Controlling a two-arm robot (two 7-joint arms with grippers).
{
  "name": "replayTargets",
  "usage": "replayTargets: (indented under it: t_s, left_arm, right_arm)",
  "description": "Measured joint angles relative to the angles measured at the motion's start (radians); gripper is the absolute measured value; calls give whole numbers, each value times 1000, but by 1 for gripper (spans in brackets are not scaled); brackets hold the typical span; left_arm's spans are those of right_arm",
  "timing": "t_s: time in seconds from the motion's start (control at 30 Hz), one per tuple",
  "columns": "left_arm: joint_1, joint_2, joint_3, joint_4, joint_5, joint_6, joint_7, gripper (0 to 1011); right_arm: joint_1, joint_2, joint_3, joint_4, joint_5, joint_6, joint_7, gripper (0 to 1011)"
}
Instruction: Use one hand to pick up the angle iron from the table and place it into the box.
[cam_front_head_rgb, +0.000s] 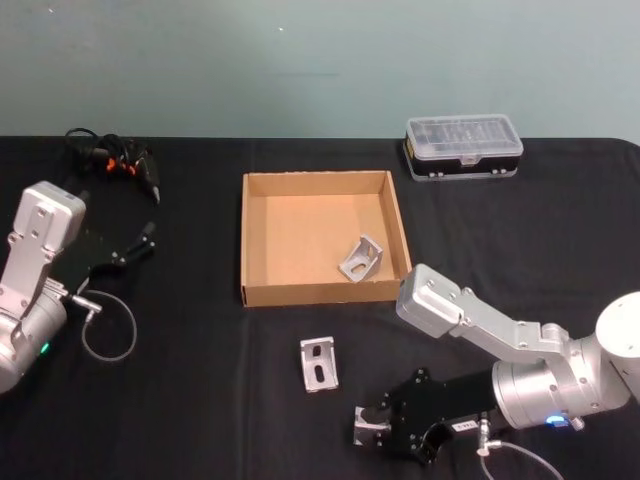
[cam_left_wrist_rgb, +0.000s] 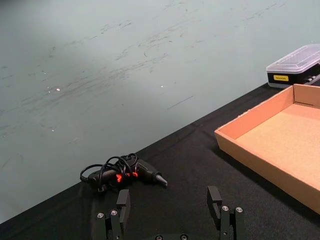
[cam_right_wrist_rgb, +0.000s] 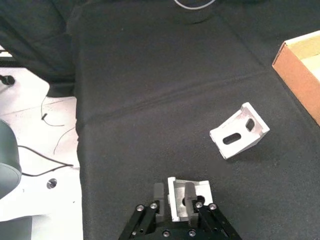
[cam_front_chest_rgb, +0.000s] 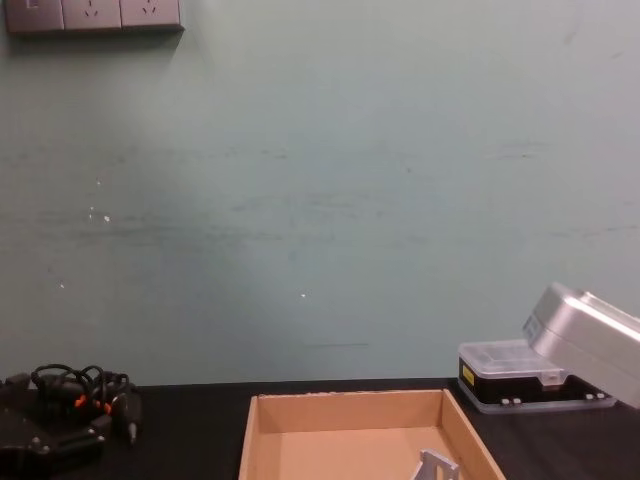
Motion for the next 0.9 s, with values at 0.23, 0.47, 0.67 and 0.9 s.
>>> replayTargets:
  t_s: [0.23,0.47,0.67,0.9]
  left_arm:
    - [0,0,0,0,0,0,0,1011]
    - [0,0,0,0,0,0,0,1011]
    - [0,0,0,0,0,0,0,1011]
    - [0,0,0,0,0,0,0,1011]
  right_arm:
    - [0,-2,0,2,2,-4,-2,91]
    - [-2,0,1,0,4,-5,-5,58]
    - [-12,9,40,-32,29,-15,-32,58]
    - [-12,-3,117,-56,62,-43,-107,58]
